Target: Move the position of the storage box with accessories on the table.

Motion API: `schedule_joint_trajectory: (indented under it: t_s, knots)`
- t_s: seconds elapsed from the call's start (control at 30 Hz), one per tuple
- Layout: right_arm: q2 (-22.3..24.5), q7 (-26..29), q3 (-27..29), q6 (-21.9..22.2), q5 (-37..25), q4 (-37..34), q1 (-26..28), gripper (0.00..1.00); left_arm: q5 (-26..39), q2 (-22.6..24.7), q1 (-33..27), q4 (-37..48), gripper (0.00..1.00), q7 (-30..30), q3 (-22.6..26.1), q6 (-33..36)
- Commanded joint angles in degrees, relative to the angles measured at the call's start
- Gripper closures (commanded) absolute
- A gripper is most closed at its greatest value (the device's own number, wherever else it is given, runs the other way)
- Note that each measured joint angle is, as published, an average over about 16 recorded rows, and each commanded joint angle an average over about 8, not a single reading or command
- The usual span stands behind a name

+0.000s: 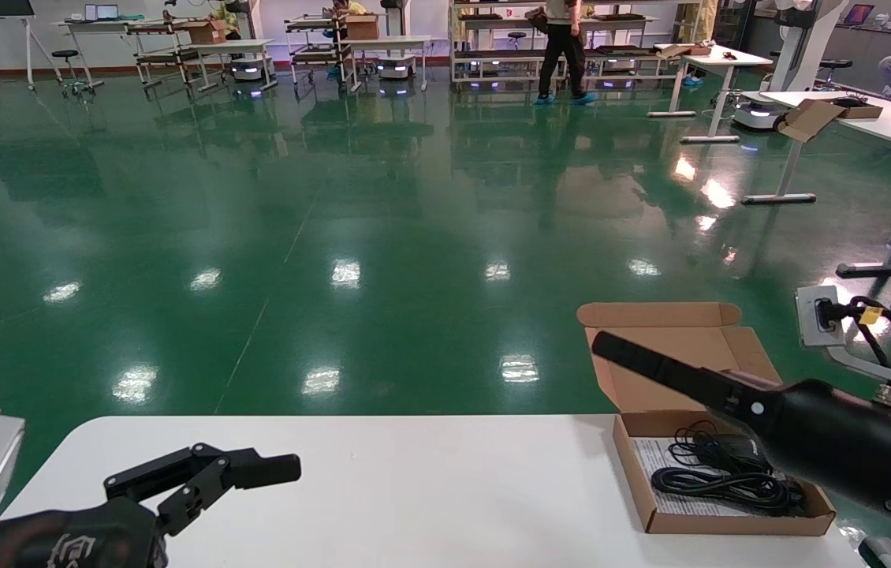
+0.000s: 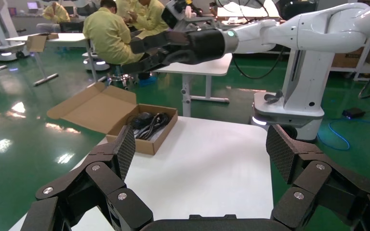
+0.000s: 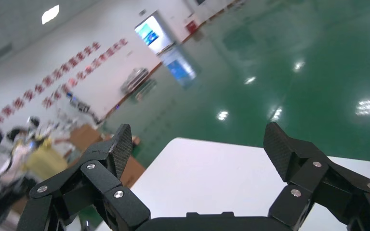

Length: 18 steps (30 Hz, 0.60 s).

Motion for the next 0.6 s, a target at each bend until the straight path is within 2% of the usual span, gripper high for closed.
schedule_joint_trajectory:
  t_s: [0.03,0.6]
  knots:
    - [0.66,-0.90,1.33,-0.87,-0.62,2.38,-1.01,0.00,0.00,0.00,0.00,0.00,0.00,0.00,0.00,0.00]
    - [6.22,-8.50,12.59,-8.25,-5.88,22.53,-9.56,0.00,0.00,0.00,0.00,0.00,0.00,0.00,0.00,0.00]
